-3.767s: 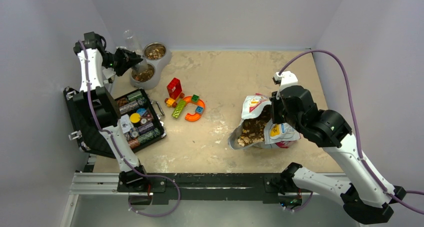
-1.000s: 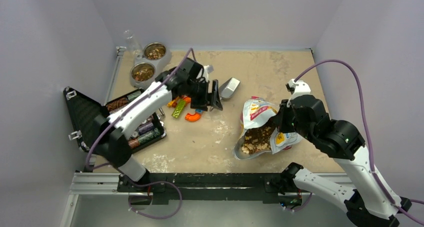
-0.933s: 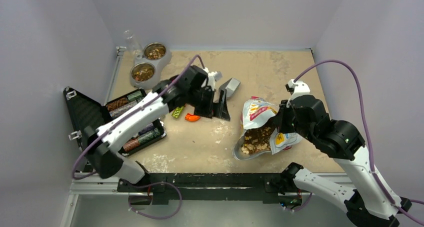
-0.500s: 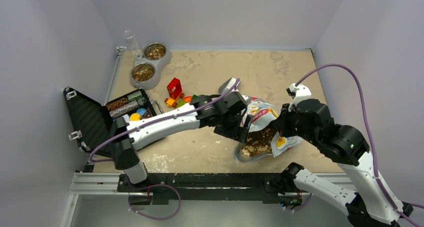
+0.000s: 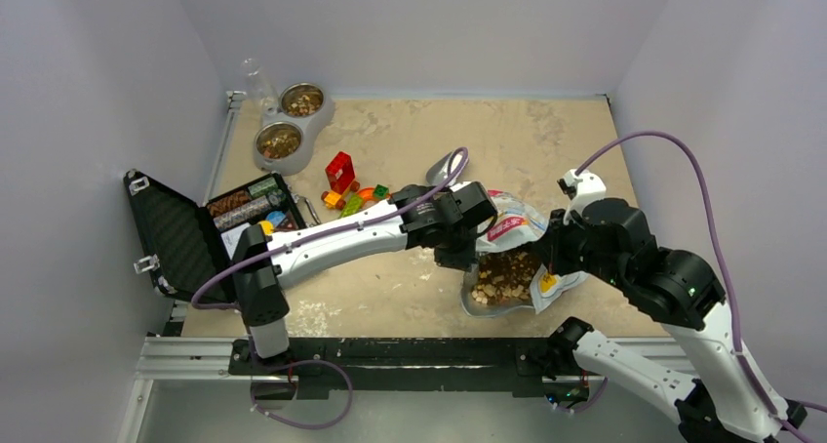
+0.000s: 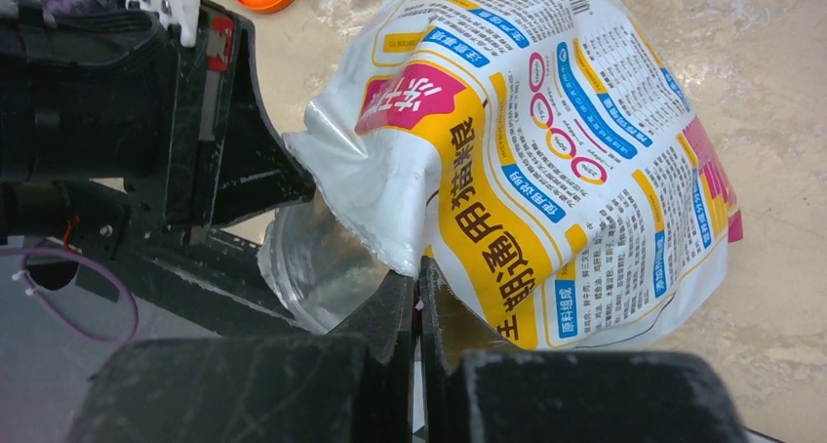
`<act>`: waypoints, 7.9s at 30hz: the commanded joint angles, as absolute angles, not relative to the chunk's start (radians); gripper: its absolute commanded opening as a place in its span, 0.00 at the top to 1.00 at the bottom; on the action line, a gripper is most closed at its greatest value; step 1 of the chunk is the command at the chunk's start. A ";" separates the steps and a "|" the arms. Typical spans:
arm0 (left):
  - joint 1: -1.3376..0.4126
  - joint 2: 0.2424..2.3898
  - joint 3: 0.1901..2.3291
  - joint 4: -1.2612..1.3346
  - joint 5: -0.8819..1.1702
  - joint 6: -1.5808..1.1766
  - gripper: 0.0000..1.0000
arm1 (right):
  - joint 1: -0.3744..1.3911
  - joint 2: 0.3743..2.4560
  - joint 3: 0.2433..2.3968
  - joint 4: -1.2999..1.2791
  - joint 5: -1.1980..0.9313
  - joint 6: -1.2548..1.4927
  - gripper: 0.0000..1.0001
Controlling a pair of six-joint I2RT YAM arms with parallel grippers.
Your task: Serve the pet food
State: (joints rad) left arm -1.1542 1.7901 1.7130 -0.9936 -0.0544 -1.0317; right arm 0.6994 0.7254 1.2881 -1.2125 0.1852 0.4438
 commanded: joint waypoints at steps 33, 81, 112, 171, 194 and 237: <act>-1.132 1.160 1.610 -1.407 -0.449 -1.872 1.00 | 1.325 0.932 1.278 -0.963 0.007 0.328 0.24; -1.127 1.045 1.407 -1.238 -0.209 -2.421 0.08 | 1.658 0.868 1.210 -0.980 0.518 0.385 1.00; -0.739 1.038 1.463 -1.266 -0.133 -2.211 1.00 | 1.476 0.915 1.285 -0.975 0.409 0.146 0.87; -0.489 1.067 1.592 -1.449 -0.112 -1.914 1.00 | 1.215 0.861 1.265 -1.126 0.451 0.189 1.00; -0.487 1.055 1.486 -1.417 0.219 -1.790 0.35 | 1.215 0.946 1.300 -0.982 0.273 0.058 1.00; -0.348 1.052 1.464 -1.331 0.466 -1.770 1.00 | 1.266 1.635 1.966 -0.917 0.143 -0.157 0.31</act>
State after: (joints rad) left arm -0.3592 1.0752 1.4117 -1.4071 0.3458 -1.7763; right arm 1.2587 1.6432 1.9678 -0.9905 0.1127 -0.1066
